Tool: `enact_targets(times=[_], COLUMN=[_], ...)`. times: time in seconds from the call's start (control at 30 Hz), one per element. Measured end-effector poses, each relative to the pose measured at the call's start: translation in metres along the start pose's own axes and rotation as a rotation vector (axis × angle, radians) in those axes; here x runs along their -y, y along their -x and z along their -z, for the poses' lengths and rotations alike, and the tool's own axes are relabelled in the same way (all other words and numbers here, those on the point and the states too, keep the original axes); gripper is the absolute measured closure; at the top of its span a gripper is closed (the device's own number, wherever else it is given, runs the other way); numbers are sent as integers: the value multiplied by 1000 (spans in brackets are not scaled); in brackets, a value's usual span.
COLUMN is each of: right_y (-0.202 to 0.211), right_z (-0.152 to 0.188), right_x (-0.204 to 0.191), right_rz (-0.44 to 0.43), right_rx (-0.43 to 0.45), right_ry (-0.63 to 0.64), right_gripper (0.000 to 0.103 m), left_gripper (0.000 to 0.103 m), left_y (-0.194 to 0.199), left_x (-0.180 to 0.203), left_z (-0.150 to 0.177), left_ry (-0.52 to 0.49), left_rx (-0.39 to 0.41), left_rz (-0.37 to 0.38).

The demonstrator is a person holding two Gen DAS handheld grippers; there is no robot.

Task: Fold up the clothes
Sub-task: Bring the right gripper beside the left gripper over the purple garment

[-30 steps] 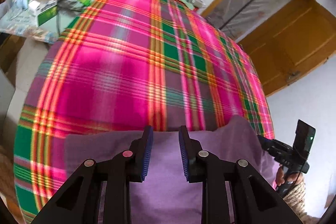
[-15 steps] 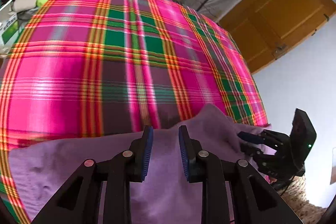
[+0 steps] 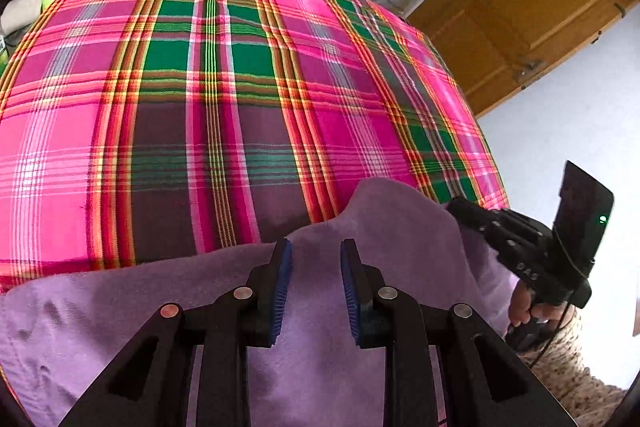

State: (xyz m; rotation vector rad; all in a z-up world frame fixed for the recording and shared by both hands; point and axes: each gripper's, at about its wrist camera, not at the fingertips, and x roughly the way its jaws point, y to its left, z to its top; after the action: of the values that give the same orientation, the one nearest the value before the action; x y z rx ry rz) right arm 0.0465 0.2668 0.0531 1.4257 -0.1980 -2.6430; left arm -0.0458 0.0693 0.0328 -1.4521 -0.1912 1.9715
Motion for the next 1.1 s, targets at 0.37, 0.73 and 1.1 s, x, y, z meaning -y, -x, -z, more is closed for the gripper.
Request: enact_targets(times=[0.37, 0.73, 1.1], right_y=[11, -33, -21], right_z=[-27, -53, -52], right_x=[7, -17, -2], right_rz=[-193, -367, -365], right_rx=[16, -120, -61], right_ry=[-70, -53, -134], right_gripper=[71, 71, 98], left_gripper=[77, 77, 58], left_y=[-9, -21, -37], left_x=[-3, 2, 3], left_z=[-5, -10, -28], left_ry=[18, -3, -40], left_rx=[-10, -21, -84], left_rz=[-4, 7, 136])
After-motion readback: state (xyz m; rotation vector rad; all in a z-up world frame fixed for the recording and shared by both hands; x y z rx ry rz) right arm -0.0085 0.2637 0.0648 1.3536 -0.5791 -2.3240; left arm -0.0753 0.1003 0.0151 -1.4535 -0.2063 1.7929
